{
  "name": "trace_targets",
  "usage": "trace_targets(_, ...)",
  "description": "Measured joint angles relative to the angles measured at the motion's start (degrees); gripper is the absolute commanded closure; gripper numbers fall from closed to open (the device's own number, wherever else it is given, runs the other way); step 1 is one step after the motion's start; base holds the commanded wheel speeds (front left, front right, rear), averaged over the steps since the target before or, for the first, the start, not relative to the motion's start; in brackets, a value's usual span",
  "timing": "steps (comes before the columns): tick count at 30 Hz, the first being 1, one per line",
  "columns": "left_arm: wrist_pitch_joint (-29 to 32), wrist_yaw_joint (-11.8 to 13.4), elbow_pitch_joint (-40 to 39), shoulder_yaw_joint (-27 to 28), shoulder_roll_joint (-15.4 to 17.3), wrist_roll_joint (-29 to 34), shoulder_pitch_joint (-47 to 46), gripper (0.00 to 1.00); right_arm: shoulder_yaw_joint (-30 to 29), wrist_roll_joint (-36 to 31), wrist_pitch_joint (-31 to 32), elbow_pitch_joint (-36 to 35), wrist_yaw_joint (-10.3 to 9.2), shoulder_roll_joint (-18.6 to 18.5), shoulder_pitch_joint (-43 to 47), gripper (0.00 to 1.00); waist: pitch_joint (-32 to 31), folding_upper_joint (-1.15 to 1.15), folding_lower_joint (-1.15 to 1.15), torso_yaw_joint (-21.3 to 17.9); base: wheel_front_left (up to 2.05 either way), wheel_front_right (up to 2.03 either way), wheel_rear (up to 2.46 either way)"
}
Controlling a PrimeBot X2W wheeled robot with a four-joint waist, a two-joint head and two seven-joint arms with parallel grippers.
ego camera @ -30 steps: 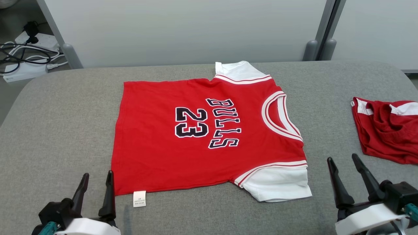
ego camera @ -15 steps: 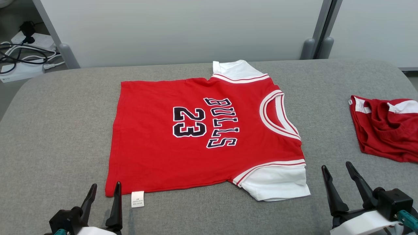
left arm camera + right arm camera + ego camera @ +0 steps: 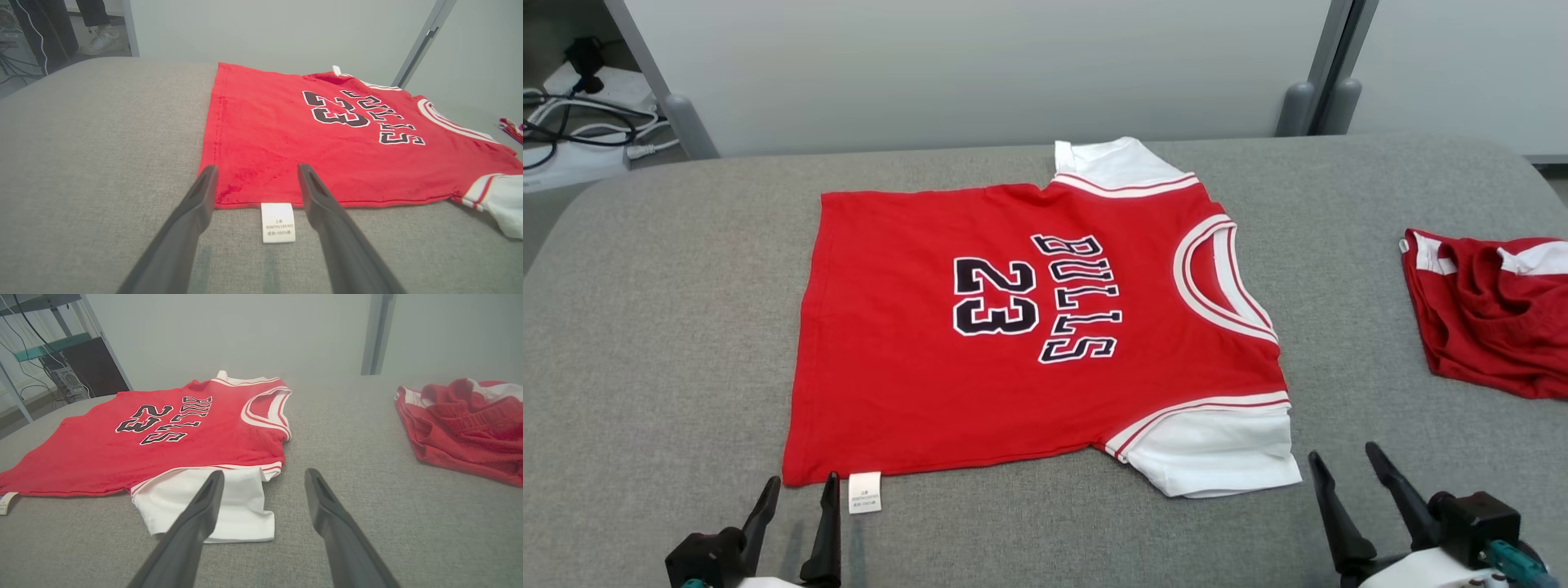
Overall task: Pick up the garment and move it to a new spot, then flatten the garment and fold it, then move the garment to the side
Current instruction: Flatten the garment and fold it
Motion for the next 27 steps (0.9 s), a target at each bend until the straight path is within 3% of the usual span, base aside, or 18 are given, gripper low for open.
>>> trace_targets(15, 0.01, 0.0, 1.92, -2.79, -0.02, 0.0, -2.89, 0.0, 6.27, 9.25, 0.0, 11.66, 0.0, -1.05, -6.12, 0.0, 5.12, 0.0, 0.0, 0.87, 0.0, 0.0, 0.0)
trace_targets(22, 0.01, 0.0, 1.85, -2.88, 0.07, -0.31, -3.78, 0.0, 7.76, 12.35, 0.0, 13.29, 0.0, -1.4, -7.25, 0.13, 6.09, 0.0, 0.0, 1.45, 0.0, 0.0, 0.0)
trace_targets(27, 0.01, 0.0, 1.74, -2.91, 0.1, -0.35, -3.81, 0.0, 7.86, 13.22, 0.0, 13.39, 0.0, -1.66, -8.29, 0.13, 6.99, 0.0, 0.0, 1.62, 0.0, 0.0, 0.0)
